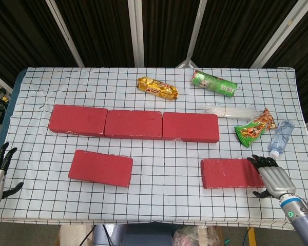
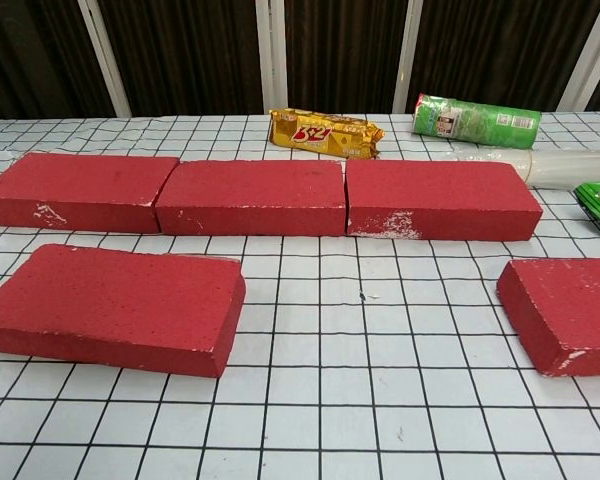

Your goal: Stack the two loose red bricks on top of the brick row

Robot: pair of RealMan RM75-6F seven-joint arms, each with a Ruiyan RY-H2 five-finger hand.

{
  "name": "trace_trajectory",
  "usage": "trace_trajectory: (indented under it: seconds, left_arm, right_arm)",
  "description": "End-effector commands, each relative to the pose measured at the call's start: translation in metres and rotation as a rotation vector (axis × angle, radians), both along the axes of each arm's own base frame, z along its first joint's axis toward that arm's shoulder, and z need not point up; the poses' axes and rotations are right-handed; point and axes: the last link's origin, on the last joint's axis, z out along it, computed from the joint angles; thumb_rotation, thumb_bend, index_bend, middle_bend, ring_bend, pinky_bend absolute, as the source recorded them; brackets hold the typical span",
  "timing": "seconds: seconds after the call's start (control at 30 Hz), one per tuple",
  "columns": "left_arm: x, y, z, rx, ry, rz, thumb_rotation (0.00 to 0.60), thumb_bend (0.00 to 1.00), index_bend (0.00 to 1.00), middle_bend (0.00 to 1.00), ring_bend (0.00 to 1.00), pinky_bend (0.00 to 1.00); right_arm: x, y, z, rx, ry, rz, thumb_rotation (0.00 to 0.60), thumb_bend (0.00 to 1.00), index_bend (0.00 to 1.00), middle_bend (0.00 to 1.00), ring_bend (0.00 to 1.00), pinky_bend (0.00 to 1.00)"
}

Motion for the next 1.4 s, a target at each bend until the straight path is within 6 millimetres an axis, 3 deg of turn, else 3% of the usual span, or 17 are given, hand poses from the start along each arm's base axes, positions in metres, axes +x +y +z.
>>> trace_trajectory:
  seconds: [0.03,1.4]
  left_arm:
    - [-0.001,0.001,0.000,0.003,0.002,0.009,0.600,0.02,0.12,0.00,0.00,0.06]
    - [-0.003,0.004,0.002,0.043,0.001,0.037,0.600,0.02,0.10,0.00,0.00,0.06]
  right_arm:
    - [0.010,-0.012,-0.003,0.044,0.030,-0.009,0.600,0.21,0.00,0.00,0.00,0.00]
    - [0.033,-0.026,-0.052,0.099,0.051,-0.019,0.600,0.21,0.00,0.00,0.00,0.00]
